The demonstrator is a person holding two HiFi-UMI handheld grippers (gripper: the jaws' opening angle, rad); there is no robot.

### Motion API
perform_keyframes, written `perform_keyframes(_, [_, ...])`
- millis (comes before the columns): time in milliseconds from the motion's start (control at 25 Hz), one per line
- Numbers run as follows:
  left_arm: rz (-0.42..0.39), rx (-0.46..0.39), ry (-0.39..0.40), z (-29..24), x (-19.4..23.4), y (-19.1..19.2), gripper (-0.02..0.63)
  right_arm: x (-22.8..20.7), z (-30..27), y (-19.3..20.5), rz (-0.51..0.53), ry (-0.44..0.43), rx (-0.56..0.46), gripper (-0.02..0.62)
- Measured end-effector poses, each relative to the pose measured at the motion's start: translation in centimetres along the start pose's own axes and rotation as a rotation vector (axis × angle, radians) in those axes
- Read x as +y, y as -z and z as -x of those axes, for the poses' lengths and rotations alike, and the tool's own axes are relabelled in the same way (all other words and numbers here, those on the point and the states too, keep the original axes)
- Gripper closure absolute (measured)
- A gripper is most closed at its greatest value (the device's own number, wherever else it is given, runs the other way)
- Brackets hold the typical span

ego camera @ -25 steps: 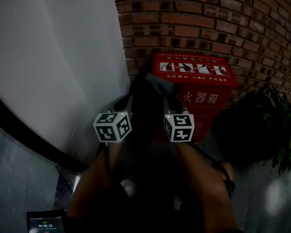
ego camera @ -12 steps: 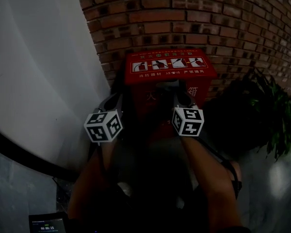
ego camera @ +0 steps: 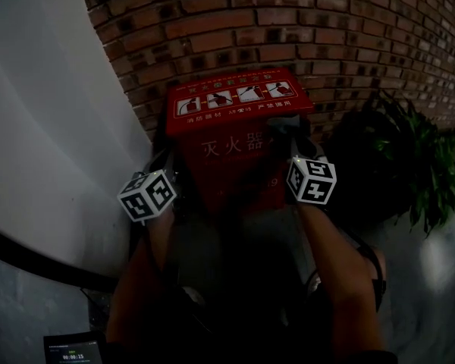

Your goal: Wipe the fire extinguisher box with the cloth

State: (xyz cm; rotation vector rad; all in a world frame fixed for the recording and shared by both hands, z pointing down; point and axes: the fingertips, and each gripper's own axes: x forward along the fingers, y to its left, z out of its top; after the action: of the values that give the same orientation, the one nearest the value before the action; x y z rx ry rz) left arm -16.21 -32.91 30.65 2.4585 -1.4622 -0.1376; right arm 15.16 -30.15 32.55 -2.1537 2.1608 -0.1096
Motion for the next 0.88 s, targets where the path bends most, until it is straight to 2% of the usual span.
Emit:
perform_keyframes(160, [0.014,-0.012,-0.041,0.2,1.3,-0.3,0.607,0.6,0.7,0.1,0.032,-0.019,-0.005,0.566])
perform_keyframes(320, [-0.026,-0.001,-0.052,0.9,1.6,-0.1,0.607,3.4,0.7,1.8,0.075,-0.062,0.023,0.566])
perform_keyframes(480, [-0.055,-0.004,-0.073,2.3,2.7,-0.6,0.607,8.5,0.4,4.4,0.121,-0.147,0.066,0.566])
perform_keyframes(720, [-0.095,-0.016,-0.13,5.2,6.0,-1.5,0.607,17.7,-0.3,6.8,0.108,-0.294,0.089,0.566])
perform_keyframes(880, [-0.127,0.003,-0.152,7.3,8.1,-1.2,0.607,22.4,-0.7,8.6,0.103,-0.355,0.122,0.566])
